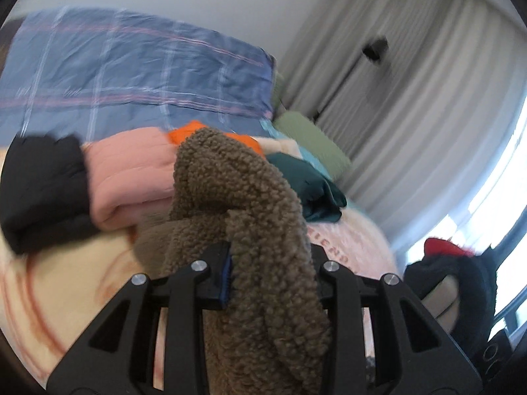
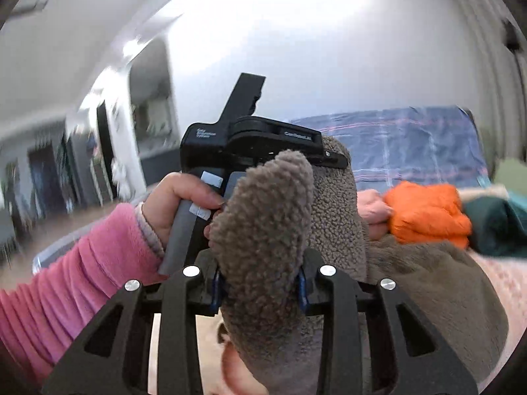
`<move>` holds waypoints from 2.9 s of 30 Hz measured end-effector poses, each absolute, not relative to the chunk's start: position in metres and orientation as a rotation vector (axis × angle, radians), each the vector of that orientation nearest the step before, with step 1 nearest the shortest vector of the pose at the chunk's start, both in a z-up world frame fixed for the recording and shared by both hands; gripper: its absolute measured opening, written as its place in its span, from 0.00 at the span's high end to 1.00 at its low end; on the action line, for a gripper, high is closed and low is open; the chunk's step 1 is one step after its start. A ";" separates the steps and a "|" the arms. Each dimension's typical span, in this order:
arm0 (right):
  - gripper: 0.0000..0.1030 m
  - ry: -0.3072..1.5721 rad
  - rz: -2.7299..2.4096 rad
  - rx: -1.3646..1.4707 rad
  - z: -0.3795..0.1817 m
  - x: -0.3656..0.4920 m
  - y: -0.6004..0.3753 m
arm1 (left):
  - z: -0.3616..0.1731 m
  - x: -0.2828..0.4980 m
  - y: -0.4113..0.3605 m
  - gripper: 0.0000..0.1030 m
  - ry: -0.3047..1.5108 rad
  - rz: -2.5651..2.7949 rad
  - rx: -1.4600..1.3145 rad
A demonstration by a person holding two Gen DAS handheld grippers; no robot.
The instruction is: Fold large clothes
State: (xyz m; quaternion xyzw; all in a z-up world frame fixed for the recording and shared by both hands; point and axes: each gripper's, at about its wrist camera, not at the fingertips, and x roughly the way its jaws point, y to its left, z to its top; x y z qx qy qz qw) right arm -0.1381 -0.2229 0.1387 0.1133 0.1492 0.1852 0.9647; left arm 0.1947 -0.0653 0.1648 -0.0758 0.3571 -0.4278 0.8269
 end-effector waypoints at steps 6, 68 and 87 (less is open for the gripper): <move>0.68 0.296 0.276 0.475 0.110 -0.170 -0.338 | 0.151 0.169 -0.219 0.67 0.800 -0.919 0.109; 0.68 0.643 -0.045 0.561 -0.021 -0.194 -0.416 | 0.021 0.130 -0.376 0.43 0.796 -0.827 0.657; 0.63 0.664 -0.055 0.501 -0.015 -0.183 -0.419 | 0.098 0.159 -0.290 0.82 0.677 -0.697 0.475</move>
